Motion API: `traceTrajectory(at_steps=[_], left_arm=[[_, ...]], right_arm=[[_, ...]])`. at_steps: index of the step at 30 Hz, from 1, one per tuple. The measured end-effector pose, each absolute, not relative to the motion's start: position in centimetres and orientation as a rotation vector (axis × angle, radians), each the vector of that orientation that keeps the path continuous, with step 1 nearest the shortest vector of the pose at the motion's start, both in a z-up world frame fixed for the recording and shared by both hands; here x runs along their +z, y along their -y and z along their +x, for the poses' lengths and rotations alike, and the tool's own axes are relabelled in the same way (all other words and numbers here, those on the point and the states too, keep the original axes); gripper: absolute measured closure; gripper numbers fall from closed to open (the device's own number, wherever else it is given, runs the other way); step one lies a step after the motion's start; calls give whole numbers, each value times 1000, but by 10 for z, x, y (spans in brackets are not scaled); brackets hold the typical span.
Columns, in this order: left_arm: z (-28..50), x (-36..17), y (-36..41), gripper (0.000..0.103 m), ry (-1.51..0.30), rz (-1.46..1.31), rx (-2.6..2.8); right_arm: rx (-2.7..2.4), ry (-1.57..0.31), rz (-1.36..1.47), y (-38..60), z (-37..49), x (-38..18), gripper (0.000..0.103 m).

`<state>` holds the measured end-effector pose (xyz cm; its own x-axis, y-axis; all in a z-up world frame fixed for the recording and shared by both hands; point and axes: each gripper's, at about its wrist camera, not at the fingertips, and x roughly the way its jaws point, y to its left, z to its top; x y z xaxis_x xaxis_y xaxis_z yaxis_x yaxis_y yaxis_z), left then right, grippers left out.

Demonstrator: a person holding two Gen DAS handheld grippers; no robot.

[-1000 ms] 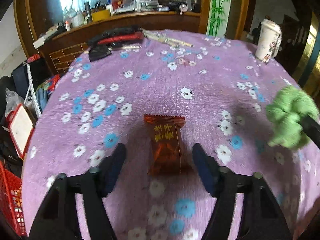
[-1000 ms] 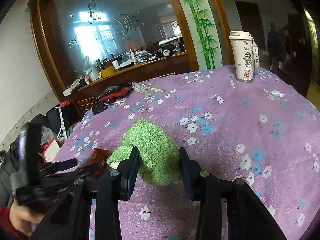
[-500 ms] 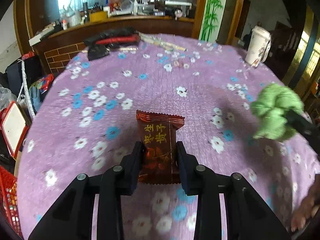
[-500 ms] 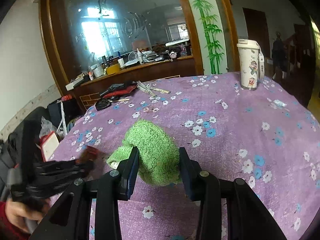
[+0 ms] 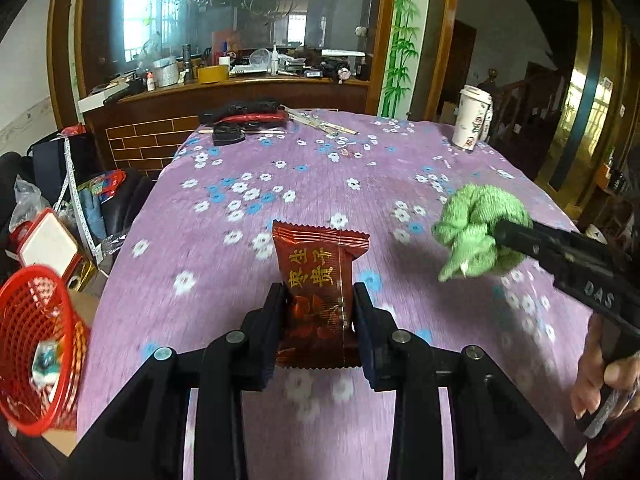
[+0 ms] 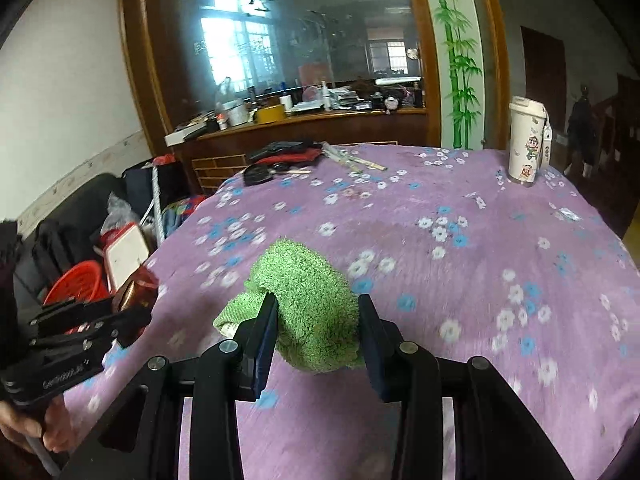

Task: Collect trash
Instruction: 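Hold the red snack bag and the green cloth above the table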

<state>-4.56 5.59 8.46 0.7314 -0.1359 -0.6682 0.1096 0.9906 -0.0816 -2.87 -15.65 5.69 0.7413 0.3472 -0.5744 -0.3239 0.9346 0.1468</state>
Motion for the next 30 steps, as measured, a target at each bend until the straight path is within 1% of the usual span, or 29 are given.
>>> traceTrajectory(at_steps=[4,8,17,30], left_arm=[[-82,81,-62,71,-711,-30,-129],[-108,78,-67,71,-681,-18,-104],[-134,78,-80,71,-635,4,-62],[-145,78,-92,71,-621,1,-47]], right_arm=[[365,-626,39,145,-77,49,61],[344,-613,44,136,-103,42,61],[352,-625,73,122,-113,42,61],[357,-629,48,109,-116,44,61]])
